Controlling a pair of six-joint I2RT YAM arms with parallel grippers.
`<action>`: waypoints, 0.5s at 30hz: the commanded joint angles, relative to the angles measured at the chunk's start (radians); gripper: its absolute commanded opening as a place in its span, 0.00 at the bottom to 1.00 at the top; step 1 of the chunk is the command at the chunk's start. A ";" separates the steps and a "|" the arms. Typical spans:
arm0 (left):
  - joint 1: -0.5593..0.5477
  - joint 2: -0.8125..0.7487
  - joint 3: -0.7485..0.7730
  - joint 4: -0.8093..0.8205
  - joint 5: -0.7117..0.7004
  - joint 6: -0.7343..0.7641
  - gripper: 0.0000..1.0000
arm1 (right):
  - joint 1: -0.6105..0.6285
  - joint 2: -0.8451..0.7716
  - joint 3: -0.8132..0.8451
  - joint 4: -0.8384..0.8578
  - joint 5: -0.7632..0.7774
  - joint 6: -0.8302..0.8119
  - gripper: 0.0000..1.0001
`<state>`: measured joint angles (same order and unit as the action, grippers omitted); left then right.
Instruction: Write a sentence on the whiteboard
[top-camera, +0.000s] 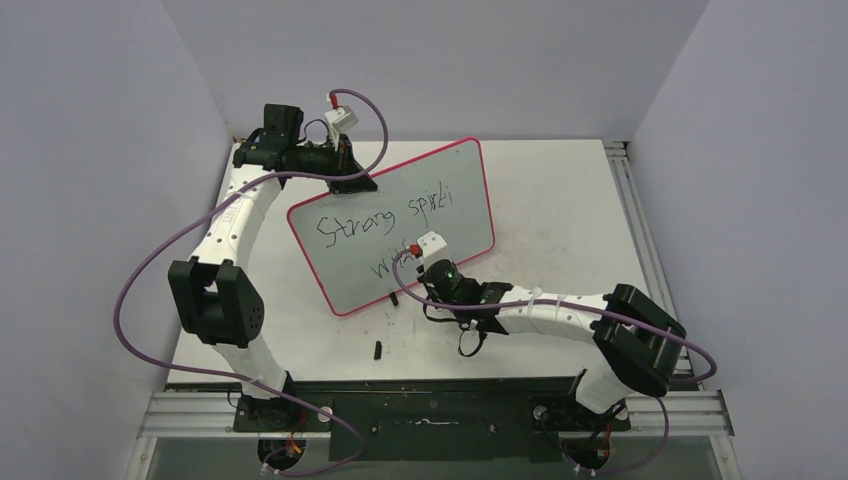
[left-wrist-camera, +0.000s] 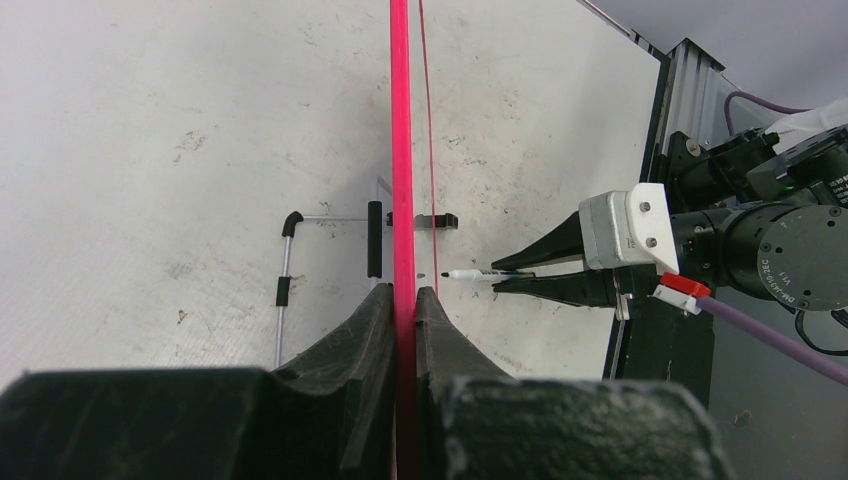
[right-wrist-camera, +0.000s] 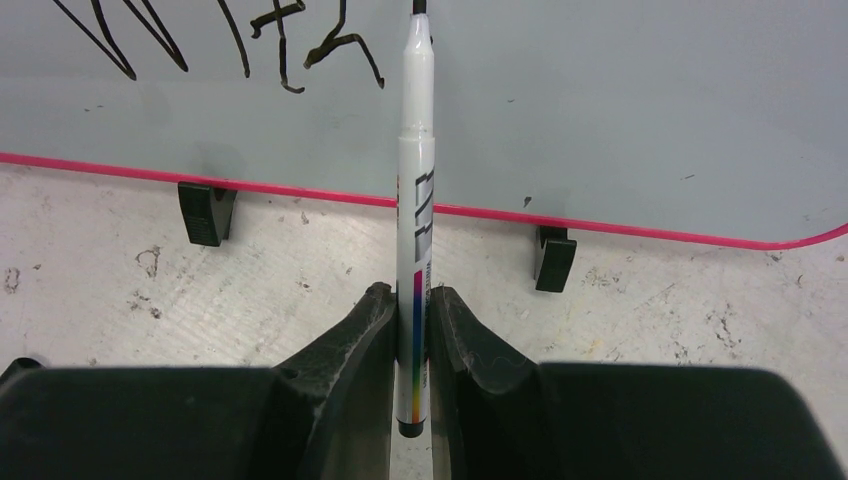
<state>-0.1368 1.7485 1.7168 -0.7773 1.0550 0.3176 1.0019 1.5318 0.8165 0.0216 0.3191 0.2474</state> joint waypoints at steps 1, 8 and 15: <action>-0.024 0.010 -0.042 -0.116 0.006 0.020 0.00 | -0.008 0.003 0.047 0.020 0.034 -0.013 0.05; -0.023 0.011 -0.042 -0.116 0.007 0.020 0.00 | -0.018 0.023 0.050 0.018 0.028 -0.009 0.05; -0.023 0.012 -0.040 -0.115 0.007 0.019 0.00 | -0.030 0.052 0.056 0.021 0.008 -0.007 0.05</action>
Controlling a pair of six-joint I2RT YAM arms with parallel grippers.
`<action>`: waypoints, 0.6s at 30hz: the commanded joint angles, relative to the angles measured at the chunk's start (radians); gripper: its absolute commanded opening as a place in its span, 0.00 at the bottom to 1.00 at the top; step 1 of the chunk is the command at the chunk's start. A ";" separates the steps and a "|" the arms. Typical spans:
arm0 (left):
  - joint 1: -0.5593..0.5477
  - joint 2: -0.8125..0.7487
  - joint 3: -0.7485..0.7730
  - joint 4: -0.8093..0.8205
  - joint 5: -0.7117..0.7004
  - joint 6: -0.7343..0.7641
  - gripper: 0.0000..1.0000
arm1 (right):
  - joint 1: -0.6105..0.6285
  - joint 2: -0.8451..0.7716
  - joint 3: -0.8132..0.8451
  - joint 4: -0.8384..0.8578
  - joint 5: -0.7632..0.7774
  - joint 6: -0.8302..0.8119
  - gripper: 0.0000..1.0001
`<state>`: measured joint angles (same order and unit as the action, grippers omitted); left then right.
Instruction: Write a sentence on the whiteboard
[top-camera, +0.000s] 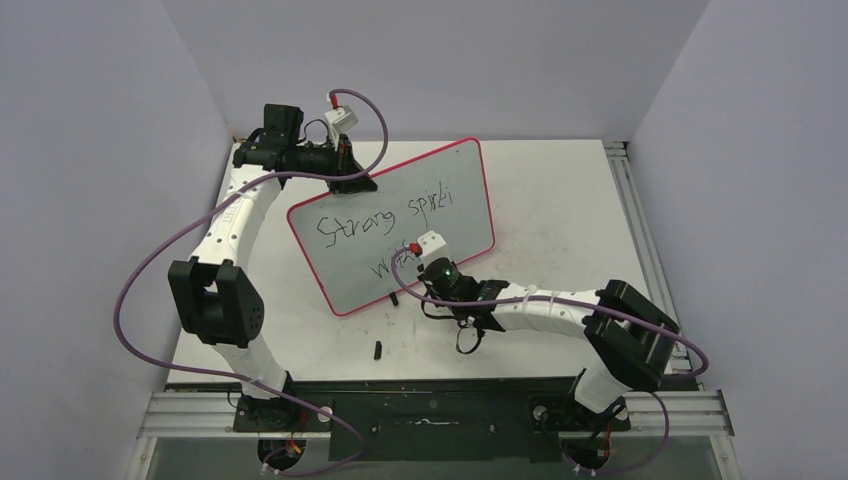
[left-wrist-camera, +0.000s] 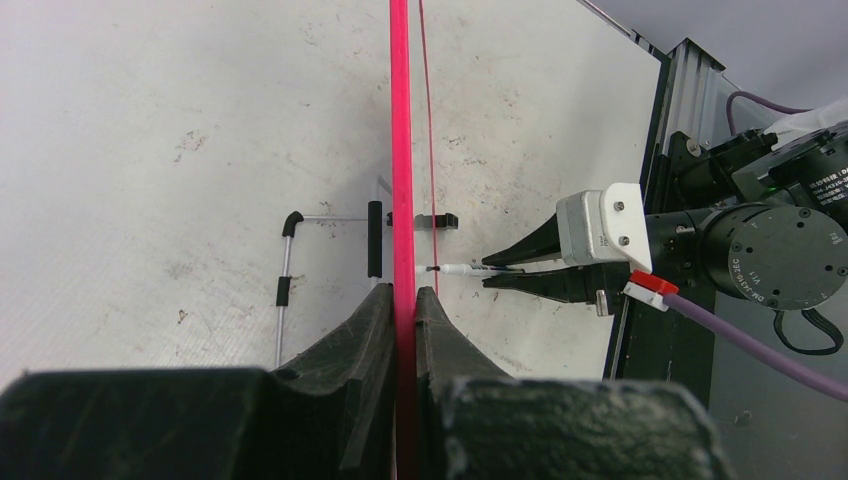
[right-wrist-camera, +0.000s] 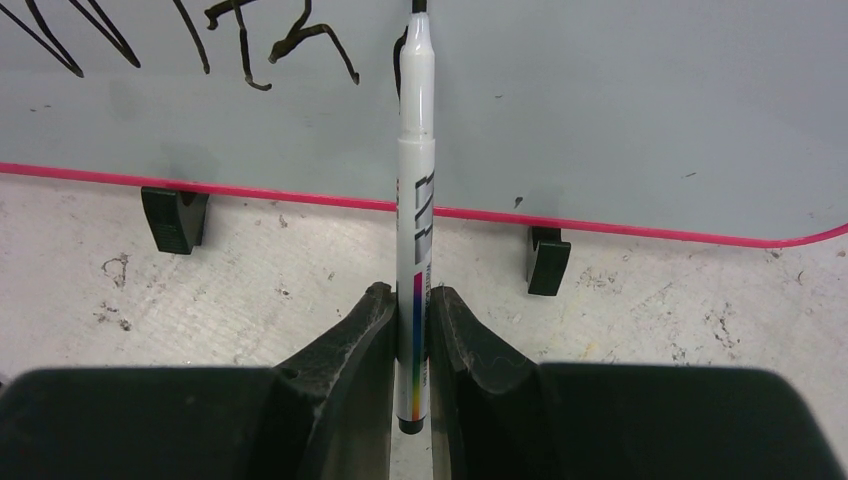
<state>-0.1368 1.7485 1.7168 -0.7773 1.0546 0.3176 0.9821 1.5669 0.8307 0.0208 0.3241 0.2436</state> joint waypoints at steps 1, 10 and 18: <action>-0.023 0.011 -0.041 -0.116 0.007 0.020 0.00 | -0.010 0.017 0.043 0.021 0.003 -0.004 0.05; -0.022 0.012 -0.040 -0.116 0.007 0.019 0.00 | -0.007 -0.107 -0.016 0.028 0.028 0.008 0.05; -0.024 0.010 -0.042 -0.116 0.008 0.018 0.00 | -0.009 -0.087 -0.057 0.017 0.021 0.032 0.05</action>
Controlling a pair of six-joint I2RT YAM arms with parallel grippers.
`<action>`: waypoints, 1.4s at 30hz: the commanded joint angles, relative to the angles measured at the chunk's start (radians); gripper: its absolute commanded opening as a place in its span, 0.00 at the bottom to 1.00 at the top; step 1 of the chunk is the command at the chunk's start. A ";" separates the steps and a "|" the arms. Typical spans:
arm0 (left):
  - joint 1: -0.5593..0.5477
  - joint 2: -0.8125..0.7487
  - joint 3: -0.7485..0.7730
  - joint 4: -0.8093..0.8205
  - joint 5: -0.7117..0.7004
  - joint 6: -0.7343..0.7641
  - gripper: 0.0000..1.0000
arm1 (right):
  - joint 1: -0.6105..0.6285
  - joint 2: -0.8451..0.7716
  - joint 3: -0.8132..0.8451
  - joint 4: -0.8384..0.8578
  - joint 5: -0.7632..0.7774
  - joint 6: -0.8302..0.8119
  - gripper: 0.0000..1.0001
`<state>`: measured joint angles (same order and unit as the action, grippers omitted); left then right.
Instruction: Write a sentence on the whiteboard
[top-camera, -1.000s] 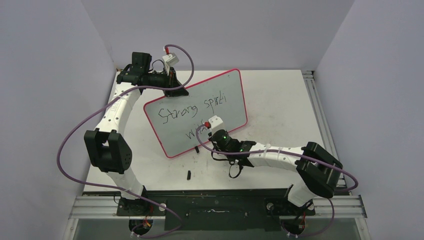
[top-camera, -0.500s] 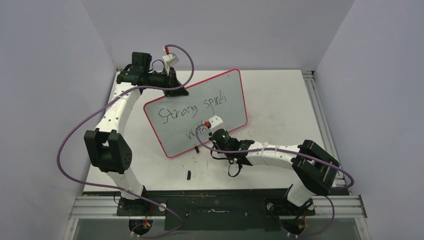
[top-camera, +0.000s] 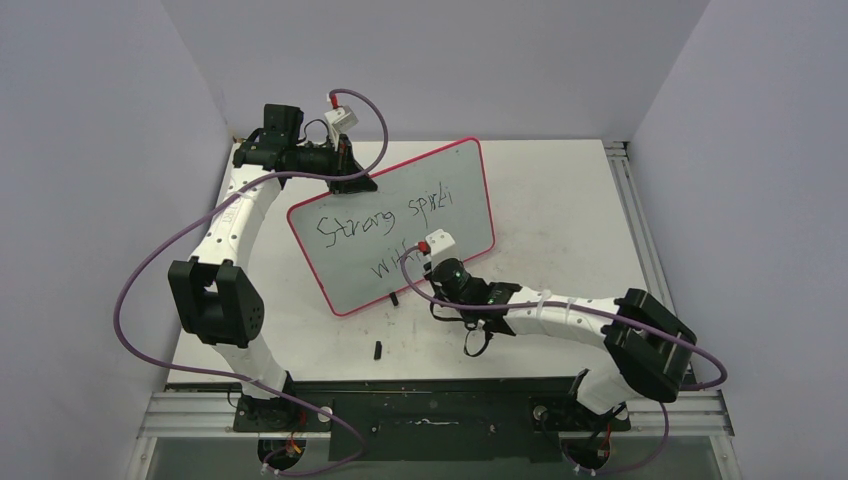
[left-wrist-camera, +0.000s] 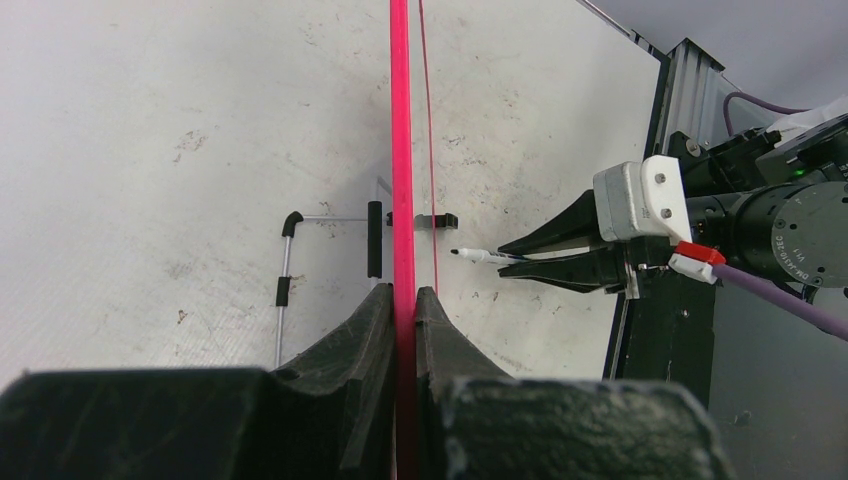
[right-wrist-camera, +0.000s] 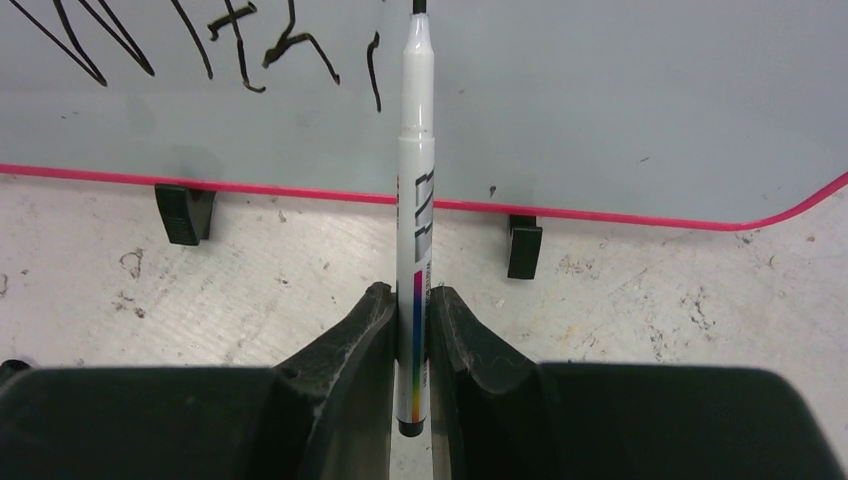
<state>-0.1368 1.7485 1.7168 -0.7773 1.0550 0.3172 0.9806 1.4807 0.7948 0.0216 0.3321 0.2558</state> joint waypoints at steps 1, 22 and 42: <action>-0.024 0.011 -0.042 -0.116 0.007 0.019 0.00 | -0.007 0.005 -0.022 0.019 0.011 0.020 0.05; -0.022 0.010 -0.042 -0.116 0.008 0.019 0.00 | -0.021 0.094 -0.020 0.043 -0.023 0.019 0.05; -0.022 0.010 -0.040 -0.116 0.010 0.019 0.00 | 0.001 0.016 -0.042 0.023 0.023 0.042 0.05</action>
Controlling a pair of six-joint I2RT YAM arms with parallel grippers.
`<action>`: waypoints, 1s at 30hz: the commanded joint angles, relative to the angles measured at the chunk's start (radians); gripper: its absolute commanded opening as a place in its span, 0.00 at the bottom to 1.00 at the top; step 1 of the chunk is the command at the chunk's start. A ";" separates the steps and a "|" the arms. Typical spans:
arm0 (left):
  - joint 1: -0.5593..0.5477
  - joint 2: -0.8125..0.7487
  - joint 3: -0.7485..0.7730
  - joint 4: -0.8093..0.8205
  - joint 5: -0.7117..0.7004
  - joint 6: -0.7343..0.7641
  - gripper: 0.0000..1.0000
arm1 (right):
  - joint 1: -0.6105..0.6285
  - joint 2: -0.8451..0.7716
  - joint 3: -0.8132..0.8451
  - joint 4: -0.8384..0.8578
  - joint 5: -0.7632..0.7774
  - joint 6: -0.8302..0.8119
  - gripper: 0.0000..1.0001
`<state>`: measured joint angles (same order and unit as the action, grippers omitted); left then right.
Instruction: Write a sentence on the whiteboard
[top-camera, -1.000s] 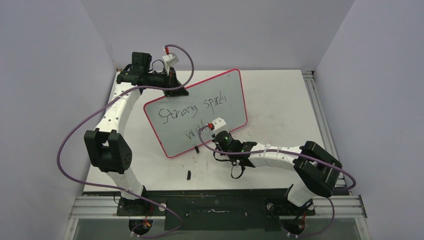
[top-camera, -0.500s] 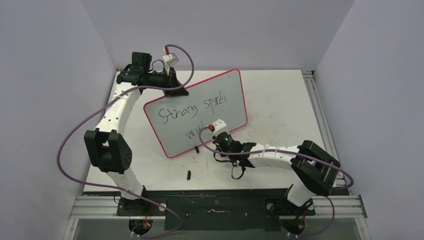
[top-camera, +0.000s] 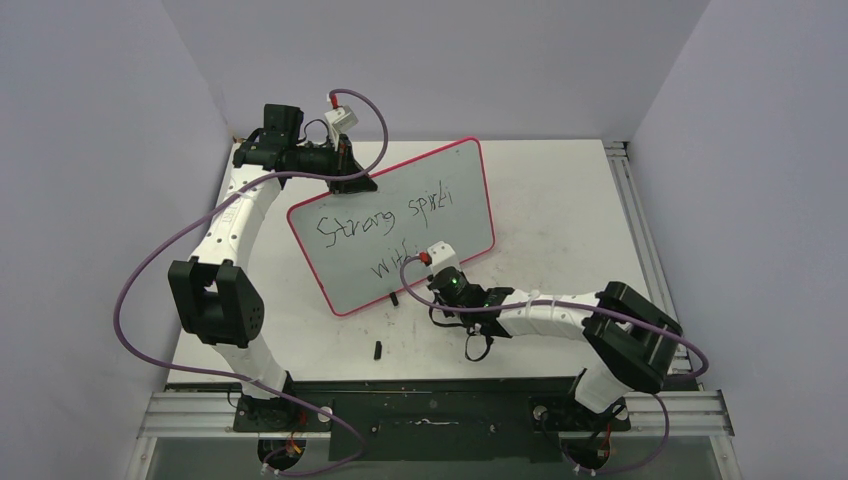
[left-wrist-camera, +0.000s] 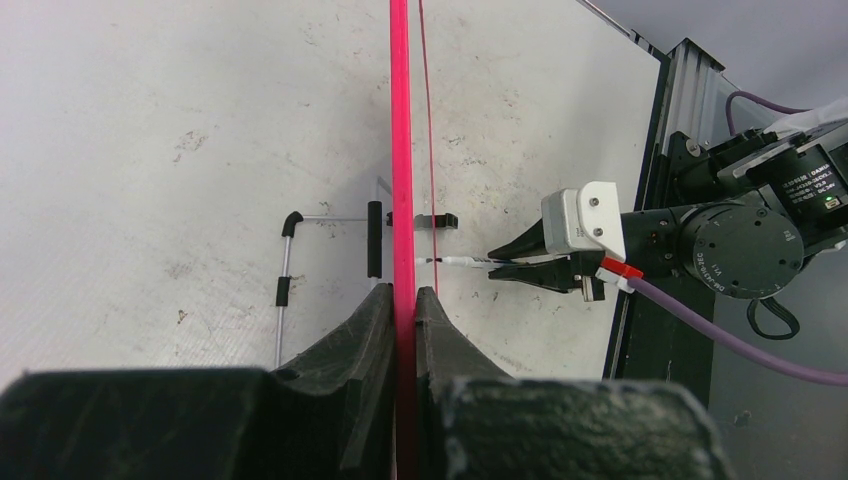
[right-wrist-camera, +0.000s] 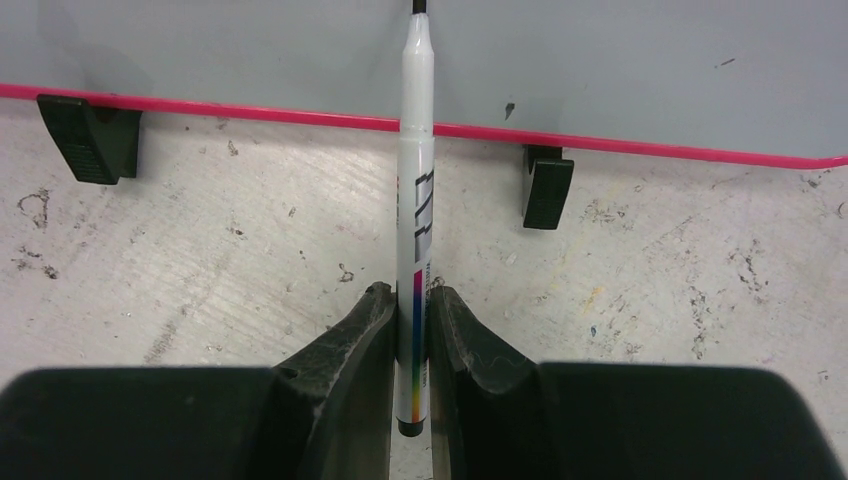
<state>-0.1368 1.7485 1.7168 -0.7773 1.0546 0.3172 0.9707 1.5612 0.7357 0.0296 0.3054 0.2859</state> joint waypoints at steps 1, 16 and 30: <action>-0.023 0.010 -0.040 -0.116 0.009 0.019 0.00 | 0.012 -0.074 0.018 0.015 0.055 0.012 0.05; -0.022 0.010 -0.040 -0.116 0.010 0.019 0.00 | 0.009 -0.033 0.070 0.030 0.042 -0.033 0.05; -0.021 0.013 -0.040 -0.116 0.011 0.019 0.00 | 0.005 0.004 0.079 0.045 0.043 -0.029 0.05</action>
<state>-0.1368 1.7485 1.7168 -0.7773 1.0550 0.3172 0.9760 1.5551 0.7734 0.0288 0.3382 0.2623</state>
